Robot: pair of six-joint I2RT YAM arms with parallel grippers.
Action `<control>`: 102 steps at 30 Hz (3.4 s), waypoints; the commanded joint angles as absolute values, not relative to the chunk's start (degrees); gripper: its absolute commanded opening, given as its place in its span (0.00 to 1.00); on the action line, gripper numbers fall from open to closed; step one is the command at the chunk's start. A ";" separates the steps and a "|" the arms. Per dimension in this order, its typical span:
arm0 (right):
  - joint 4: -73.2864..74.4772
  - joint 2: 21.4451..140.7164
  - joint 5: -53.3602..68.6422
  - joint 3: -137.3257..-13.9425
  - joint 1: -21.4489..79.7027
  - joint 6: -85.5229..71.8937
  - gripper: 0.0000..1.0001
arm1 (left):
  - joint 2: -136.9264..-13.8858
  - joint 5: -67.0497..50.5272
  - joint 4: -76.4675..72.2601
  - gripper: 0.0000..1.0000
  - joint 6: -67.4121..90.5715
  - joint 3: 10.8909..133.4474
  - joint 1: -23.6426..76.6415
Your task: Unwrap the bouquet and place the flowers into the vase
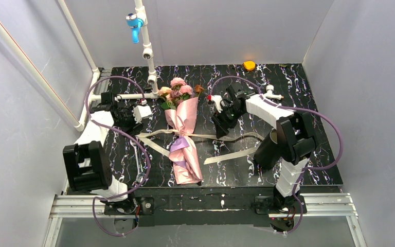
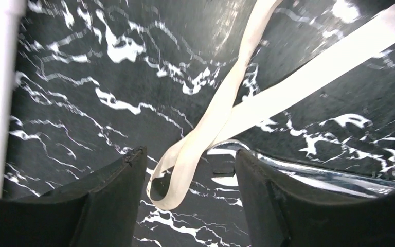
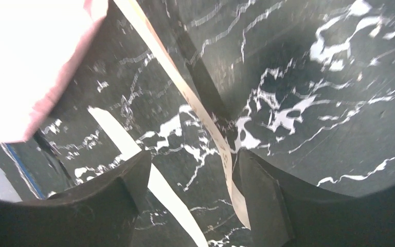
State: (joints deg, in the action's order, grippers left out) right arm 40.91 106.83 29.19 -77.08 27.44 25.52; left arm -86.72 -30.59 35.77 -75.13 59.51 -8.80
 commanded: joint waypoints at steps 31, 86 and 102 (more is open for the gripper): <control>14.86 127.82 29.56 -100.36 40.47 -4.50 0.21 | -87.86 -34.50 16.79 0.24 -60.51 51.13 12.11; 23.83 122.70 27.32 -84.56 39.73 27.51 0.01 | -80.89 -30.84 18.32 0.05 -32.85 56.25 16.74; 28.93 126.77 31.82 -89.38 39.51 26.88 0.01 | -72.16 -42.59 14.38 0.48 -54.35 46.62 24.15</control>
